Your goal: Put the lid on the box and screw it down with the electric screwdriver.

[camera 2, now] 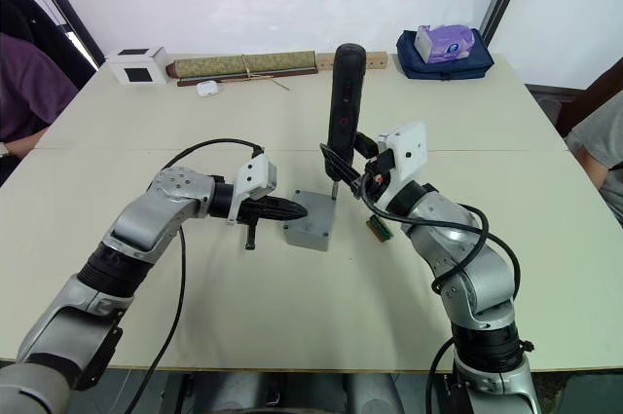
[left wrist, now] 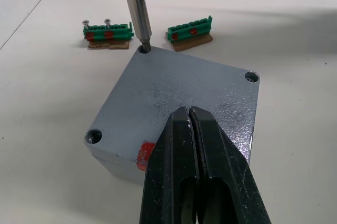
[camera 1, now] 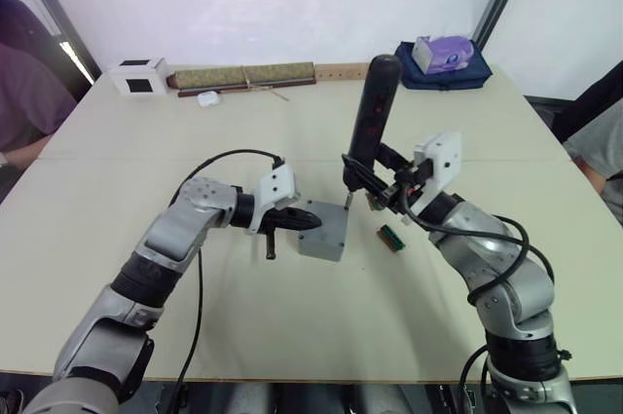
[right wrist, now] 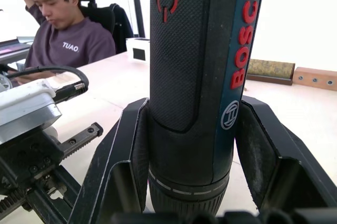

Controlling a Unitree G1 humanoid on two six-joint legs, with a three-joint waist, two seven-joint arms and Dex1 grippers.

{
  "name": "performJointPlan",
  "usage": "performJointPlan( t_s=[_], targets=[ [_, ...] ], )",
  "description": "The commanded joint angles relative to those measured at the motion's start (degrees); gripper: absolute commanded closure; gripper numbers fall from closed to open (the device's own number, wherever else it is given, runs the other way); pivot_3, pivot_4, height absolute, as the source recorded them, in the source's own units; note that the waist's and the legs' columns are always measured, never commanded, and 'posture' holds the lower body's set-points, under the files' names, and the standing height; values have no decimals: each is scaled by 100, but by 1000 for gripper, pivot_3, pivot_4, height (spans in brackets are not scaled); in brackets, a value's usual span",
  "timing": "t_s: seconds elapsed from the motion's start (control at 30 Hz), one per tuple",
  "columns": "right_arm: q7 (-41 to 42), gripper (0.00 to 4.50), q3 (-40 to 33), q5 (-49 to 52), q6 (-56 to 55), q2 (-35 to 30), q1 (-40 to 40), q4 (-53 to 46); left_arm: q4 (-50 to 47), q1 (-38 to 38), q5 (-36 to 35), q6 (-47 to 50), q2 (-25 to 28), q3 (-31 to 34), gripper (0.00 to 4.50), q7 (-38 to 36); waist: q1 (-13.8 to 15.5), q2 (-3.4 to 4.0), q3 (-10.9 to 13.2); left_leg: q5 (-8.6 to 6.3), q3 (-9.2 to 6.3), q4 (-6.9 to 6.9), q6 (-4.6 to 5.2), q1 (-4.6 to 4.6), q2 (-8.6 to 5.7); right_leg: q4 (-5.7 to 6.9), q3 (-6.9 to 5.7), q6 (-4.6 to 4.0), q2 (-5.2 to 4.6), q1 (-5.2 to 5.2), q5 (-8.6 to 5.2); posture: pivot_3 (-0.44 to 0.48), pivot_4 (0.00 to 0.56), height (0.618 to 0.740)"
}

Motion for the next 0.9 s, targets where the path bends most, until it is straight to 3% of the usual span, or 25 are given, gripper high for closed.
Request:
performJointPlan(
  t_s=[0.03,0.53,0.67,0.9],
  targets=[
    [9,2664,278,-316,-108,-32,142,76,135,63,189,5,-1,-129,4500,2,1,-1,-1,0,0,0,0,0,0,0,0,0,0,0,0,0,150,740],
    [-118,2664,616,-958,-910,376,740,875,115,190,252,-23,18,-183,4500,43,-2,-32,-97,-1,-1,-9,1,17,4,-11,-1,-2,1,21,-2,0,150,740],
    [-135,2664,623,-1014,-894,391,762,929,118,192,272,-12,10,-175,4500,36,-6,-43,-112,-2,4,-59,2,103,4,-55,-2,-17,-2,102,-10,0,150,740],
    [-236,2664,983,-1308,-729,409,863,1082,117,218,280,-2,11,-172,4500,37,-3,-56,-184,-2,1,-90,2,112,9,-68,-4,-22,2,102,-12,0,150,740]
  ],
)
